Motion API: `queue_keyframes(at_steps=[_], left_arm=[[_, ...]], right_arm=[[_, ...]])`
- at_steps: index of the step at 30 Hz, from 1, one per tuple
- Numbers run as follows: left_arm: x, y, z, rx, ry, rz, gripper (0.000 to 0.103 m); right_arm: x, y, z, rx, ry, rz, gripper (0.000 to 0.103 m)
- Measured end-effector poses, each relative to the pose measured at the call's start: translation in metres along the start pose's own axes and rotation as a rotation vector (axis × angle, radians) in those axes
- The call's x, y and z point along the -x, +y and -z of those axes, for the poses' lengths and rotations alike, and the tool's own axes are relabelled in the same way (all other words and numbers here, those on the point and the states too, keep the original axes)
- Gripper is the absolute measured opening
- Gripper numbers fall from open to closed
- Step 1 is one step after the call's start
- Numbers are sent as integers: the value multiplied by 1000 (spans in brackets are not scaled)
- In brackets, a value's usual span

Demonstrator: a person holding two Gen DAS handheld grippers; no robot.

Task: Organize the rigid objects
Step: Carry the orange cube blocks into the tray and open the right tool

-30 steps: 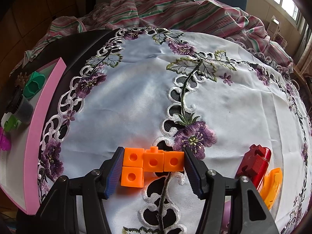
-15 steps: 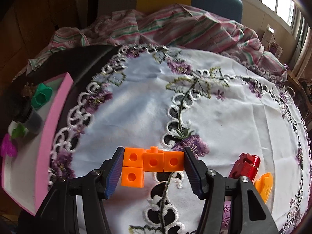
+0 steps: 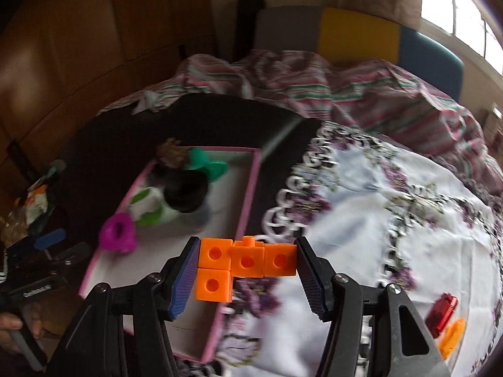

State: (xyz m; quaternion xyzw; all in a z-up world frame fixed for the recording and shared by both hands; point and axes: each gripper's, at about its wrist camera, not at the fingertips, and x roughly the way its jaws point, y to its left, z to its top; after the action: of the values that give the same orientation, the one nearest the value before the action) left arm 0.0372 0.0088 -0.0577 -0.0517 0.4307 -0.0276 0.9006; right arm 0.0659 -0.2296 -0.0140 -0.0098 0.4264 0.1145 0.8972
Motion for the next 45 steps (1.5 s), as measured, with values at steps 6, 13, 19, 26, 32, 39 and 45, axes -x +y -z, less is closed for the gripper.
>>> queue_keyframes(at_steps=[6,13,19,26,32,39,45], left_arm=[[0,12,-1,47,-5,-13,82],[-2,20,-1,55,1,-6,82],[-7,20,-1,55,19,12,82],[-6,19,0,53,15,8,82],[-5,21,1,55,14,-5,82],[1,19,2,38,-1,-14,82],[5,14,4,14,-6,-13,82]], right_arm=[[-37,48,-3,66,84,-75,60],[-98,69,-5,48,181,-43,60],[-121,67,-6,-12,195,-73,61],[-108,64,-5,-15,150,-87,68],[-90,63,-5,-18,111,-79,69],[-73,66,3,-7,77,-50,69],[-61,65,8,-11,46,-31,69]])
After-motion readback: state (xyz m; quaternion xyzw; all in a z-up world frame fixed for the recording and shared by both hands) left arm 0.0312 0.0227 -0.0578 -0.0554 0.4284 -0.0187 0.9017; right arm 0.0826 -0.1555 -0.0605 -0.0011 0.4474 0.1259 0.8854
